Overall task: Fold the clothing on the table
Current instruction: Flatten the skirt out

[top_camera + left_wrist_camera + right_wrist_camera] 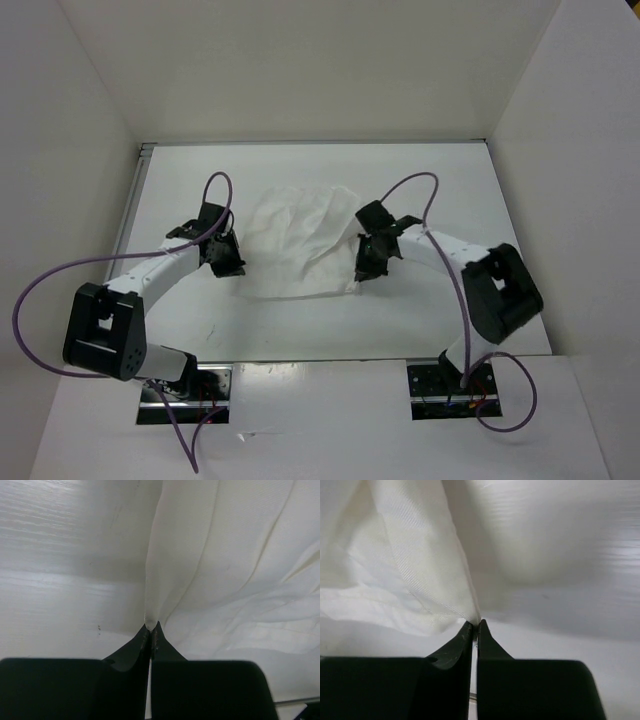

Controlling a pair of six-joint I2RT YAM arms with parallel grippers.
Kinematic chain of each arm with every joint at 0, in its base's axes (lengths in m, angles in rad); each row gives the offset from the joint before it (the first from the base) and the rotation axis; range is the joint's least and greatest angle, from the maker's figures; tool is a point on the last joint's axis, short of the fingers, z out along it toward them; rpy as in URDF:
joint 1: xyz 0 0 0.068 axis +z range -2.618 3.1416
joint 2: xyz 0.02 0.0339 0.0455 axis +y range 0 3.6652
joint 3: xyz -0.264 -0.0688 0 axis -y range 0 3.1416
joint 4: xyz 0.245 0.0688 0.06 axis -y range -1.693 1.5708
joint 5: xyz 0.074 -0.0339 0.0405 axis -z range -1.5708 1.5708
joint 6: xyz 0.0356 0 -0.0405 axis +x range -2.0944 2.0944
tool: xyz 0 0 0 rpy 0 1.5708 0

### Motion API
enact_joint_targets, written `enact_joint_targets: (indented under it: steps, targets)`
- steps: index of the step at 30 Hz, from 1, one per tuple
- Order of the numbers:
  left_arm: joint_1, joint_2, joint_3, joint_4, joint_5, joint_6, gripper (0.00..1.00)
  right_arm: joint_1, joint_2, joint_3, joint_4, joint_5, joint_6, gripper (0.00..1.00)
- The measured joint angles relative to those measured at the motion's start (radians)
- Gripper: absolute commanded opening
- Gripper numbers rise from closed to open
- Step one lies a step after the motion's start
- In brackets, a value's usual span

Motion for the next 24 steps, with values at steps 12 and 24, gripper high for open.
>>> enact_joint_targets:
  steps: [12, 24]
  targets:
    - [0.014, -0.036, 0.090, 0.111, 0.298, 0.008, 0.00, -0.267, -0.377, 0.049, -0.170, 0.085, -0.088, 0.00]
    - [-0.005, 0.129, 0.168, 0.038, 0.422, 0.122, 0.02, -0.267, -0.365, 0.106, -0.282, 0.069, -0.175, 0.00]
